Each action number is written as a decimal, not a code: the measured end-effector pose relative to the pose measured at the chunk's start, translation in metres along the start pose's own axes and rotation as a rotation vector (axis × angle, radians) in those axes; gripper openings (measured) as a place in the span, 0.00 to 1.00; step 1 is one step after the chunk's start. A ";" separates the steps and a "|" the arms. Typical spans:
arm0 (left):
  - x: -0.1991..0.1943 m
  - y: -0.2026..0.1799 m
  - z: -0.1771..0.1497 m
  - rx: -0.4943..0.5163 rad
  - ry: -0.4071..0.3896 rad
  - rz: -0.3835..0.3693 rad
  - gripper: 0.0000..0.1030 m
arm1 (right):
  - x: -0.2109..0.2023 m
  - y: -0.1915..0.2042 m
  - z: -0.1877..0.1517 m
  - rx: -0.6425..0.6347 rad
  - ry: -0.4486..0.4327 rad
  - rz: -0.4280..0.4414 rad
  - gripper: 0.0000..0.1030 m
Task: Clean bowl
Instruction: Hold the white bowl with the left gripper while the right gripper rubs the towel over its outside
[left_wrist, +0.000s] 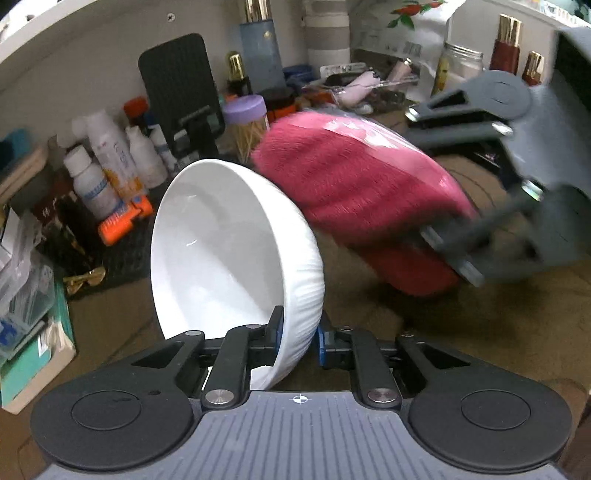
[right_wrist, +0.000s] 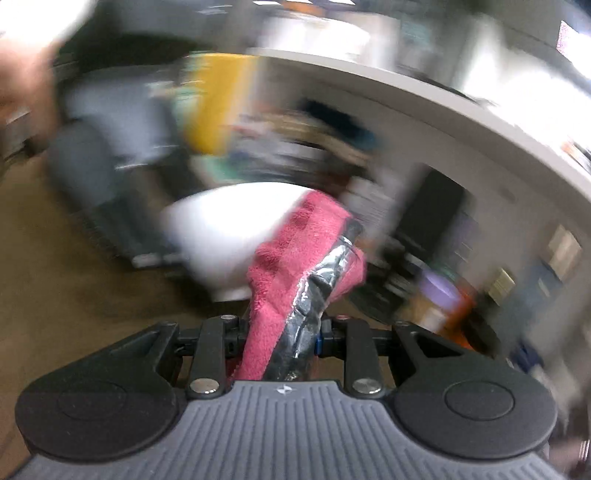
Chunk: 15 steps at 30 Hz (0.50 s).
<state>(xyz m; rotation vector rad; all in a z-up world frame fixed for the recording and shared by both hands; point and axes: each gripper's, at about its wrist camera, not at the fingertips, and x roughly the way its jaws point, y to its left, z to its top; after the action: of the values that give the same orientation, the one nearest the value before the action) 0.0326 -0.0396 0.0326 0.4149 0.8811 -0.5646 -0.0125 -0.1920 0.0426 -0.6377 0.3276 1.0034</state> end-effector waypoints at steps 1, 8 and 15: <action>-0.002 -0.001 -0.004 0.004 -0.003 -0.009 0.16 | -0.007 0.007 0.002 -0.014 -0.008 0.052 0.26; -0.008 -0.013 -0.020 0.018 -0.004 -0.014 0.22 | -0.041 -0.002 -0.004 0.193 -0.139 0.159 0.26; -0.005 -0.020 -0.019 0.049 0.005 -0.003 0.35 | -0.001 -0.042 0.005 0.306 -0.046 0.049 0.26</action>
<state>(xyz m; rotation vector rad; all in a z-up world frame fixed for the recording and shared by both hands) 0.0061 -0.0430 0.0238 0.4601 0.8735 -0.5890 0.0234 -0.2054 0.0615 -0.3310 0.4479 0.9882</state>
